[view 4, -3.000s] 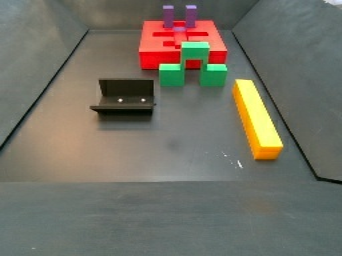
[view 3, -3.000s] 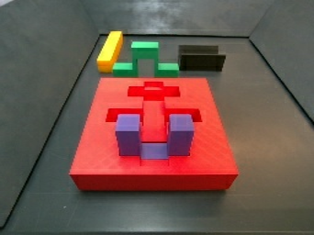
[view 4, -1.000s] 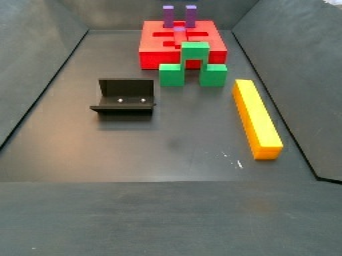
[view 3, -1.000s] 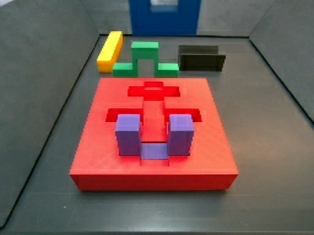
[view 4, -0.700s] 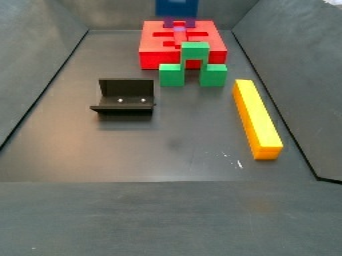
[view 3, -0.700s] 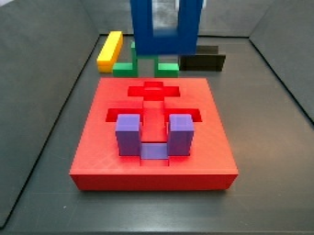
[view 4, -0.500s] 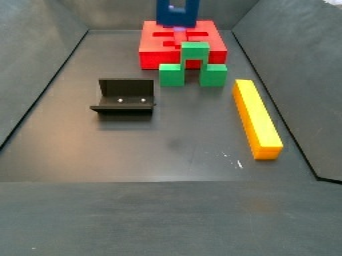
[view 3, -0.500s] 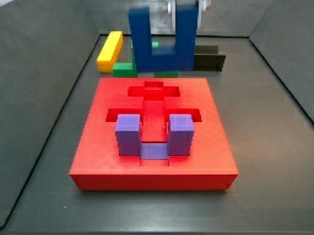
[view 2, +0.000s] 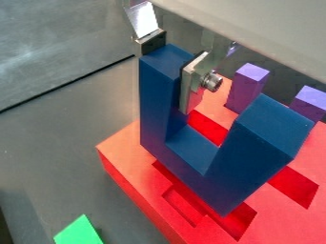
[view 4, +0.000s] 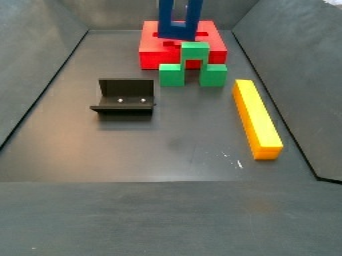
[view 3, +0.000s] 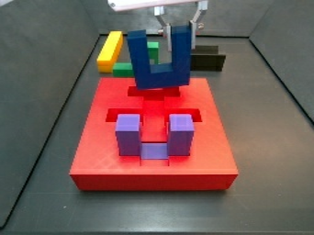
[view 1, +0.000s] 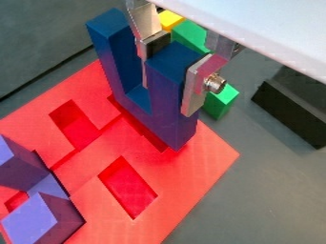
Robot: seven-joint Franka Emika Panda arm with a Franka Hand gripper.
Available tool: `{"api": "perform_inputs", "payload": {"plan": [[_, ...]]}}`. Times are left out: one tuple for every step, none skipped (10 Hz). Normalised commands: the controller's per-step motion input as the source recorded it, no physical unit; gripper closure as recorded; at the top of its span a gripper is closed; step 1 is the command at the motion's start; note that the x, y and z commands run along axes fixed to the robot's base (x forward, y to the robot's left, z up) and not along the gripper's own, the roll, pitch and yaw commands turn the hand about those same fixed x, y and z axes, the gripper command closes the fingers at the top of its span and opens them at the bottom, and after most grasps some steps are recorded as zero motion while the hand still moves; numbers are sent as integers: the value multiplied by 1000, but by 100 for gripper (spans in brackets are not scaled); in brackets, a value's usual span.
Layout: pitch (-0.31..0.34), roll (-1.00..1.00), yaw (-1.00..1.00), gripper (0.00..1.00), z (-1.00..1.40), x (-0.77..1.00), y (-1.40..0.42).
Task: Pick up the blue object. Move up. Place the blue object on the fixture. Regrasp the blue object. Move to above the board. Insert the blue object.
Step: Insert the blue object.
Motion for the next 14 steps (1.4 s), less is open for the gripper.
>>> {"api": "perform_inputs", "payload": {"plan": [[-116, -159, 80, 100, -151, -89, 0], [-123, -156, 43, 100, -157, -129, 0], [-113, -131, 0, 100, -154, -129, 0], [-53, -17, -23, 100, -137, 0, 0], [-43, 0, -157, 100, -163, 0, 0], [-21, 0, -126, 100, -186, -9, 0], [-30, -7, -29, 100, -186, -126, 6], [-39, -19, -37, 100, -197, -106, 0], [-43, 0, -23, 100, -220, -117, 0], [-40, 0, 0, 100, -220, -131, 0], [-26, 0, 0, 100, -234, -109, 0], [-20, 0, -3, 100, -234, 0, 0], [0, 69, -40, 100, -337, 126, -57], [0, 177, -26, 100, -426, 274, -69]]}}
